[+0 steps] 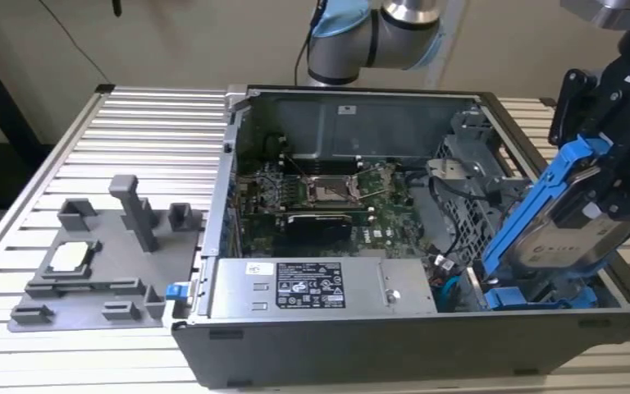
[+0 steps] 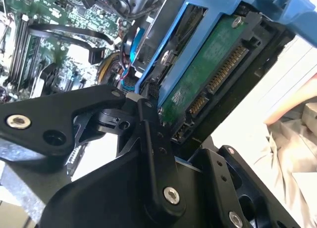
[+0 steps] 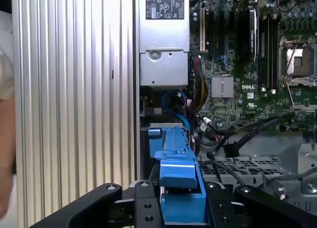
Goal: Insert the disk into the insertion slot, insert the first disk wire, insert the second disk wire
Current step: 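Insert the disk into the insertion slot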
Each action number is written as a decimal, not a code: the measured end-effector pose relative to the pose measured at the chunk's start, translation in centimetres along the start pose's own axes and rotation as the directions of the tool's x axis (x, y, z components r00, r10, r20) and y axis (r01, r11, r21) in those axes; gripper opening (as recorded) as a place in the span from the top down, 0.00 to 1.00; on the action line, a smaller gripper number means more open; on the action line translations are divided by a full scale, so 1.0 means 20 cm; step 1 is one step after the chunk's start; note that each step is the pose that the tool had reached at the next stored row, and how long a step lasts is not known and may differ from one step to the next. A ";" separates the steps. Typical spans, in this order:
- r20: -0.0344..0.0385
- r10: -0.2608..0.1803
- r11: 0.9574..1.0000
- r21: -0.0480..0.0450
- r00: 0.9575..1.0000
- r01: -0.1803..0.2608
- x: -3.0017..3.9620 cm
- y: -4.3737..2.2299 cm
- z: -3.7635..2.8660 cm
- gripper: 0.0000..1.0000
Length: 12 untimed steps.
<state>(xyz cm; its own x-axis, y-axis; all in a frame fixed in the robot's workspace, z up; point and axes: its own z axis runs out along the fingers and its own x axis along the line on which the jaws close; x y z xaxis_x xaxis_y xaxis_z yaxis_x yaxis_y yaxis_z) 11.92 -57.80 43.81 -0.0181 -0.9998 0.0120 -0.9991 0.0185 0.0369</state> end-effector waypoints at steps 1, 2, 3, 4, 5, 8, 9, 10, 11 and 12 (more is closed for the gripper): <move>0.000 0.000 1.000 0.000 1.000 0.000 -0.001 -0.002 0.006 0.67; 0.001 0.000 1.000 0.000 1.000 0.000 -0.001 -0.005 0.011 0.67; 0.001 0.000 1.000 0.000 1.000 0.000 -0.002 -0.007 0.017 0.67; 0.001 0.000 1.000 0.000 1.000 0.000 -0.002 -0.009 0.023 0.67; 0.002 0.000 1.000 0.000 1.000 0.000 -0.003 -0.011 0.029 0.67; 0.003 0.000 1.000 0.000 1.000 0.000 -0.005 -0.015 0.047 0.67; 0.004 0.000 1.000 0.000 1.000 0.000 -0.005 -0.017 0.054 0.67; 0.004 0.000 1.000 0.000 1.000 0.000 -0.005 -0.017 0.060 0.67; 0.004 0.000 1.000 0.000 1.000 0.000 -0.005 -0.018 0.066 0.67; 0.005 0.000 1.000 0.000 1.000 0.000 -0.005 -0.019 0.072 0.67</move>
<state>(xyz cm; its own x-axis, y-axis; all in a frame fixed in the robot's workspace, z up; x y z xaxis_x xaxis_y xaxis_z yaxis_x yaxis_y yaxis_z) 12.25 -57.72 42.35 -0.0182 -0.9998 0.0071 -0.9991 0.0185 0.0370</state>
